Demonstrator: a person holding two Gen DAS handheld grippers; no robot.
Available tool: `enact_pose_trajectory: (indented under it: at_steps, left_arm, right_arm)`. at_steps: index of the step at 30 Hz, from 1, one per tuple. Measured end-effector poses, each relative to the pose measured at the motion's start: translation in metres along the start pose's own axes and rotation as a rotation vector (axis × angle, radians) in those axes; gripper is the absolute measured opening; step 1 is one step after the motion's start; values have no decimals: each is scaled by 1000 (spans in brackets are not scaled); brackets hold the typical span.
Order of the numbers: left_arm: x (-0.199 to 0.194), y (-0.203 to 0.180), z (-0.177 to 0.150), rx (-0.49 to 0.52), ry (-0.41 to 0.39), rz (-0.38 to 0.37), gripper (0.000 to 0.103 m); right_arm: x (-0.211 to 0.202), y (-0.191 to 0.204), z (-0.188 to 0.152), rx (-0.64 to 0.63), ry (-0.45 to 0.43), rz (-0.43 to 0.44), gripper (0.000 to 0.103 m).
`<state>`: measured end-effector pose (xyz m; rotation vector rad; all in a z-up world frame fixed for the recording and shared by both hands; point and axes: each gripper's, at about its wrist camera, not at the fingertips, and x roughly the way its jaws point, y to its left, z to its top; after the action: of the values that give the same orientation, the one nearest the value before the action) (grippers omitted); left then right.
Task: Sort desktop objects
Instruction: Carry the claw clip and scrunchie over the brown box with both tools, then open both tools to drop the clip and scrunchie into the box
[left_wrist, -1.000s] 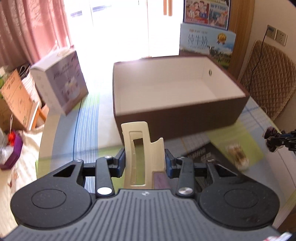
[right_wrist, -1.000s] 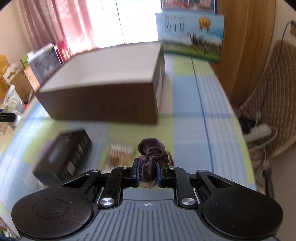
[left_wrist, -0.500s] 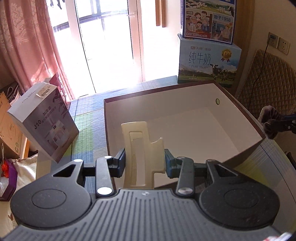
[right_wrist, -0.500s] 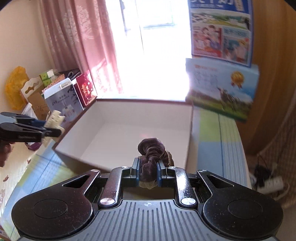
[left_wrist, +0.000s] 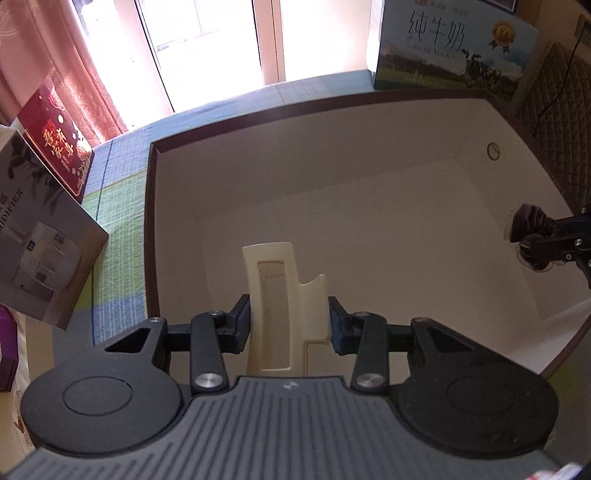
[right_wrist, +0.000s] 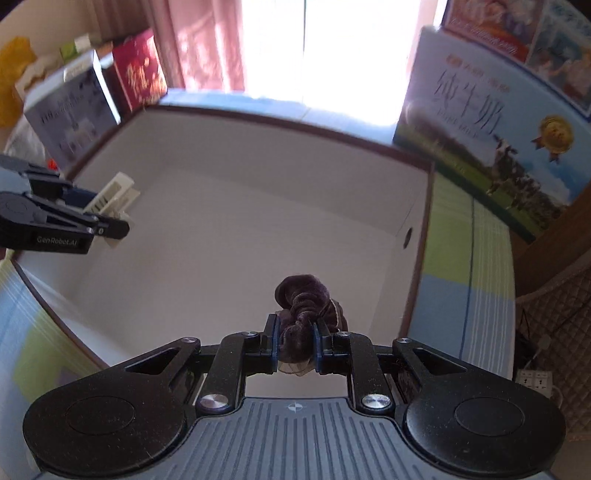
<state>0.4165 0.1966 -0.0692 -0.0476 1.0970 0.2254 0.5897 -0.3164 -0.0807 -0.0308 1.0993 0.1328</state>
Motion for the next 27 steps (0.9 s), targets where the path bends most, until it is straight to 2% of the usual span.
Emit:
enact_pose_trajectory:
  at_steps: [5, 11, 13, 16, 19, 21, 23, 27]
  left_arm:
    - [23, -6, -1, 50, 66, 25, 36]
    - [38, -6, -4, 64, 122, 22, 36]
    - [36, -5, -4, 62, 112, 15, 40]
    - [33, -5, -5, 66, 103, 1, 49]
    - [29, -7, -9, 62, 96, -9, 57]
    - [26, -7, -12, 55, 92, -15, 60]
    - [22, -7, -14, 51, 86, -18, 61]
    - [10, -6, -19, 35, 73, -31, 64]
  right_arm:
    - [23, -4, 4, -52, 77, -15, 14]
    - [35, -6, 6, -105, 88, -36, 14]
    - [35, -7, 5, -119, 71, -41, 15]
    - [34, -8, 2, -143, 54, -44, 21]
    - [27, -2, 2, -163, 28, -32, 38]
    - [25, 3, 2, -175, 8, -37, 55]
    - [21, 4, 1, -182, -3, -43, 60]
    - [13, 1, 1, -145, -17, -22, 63]
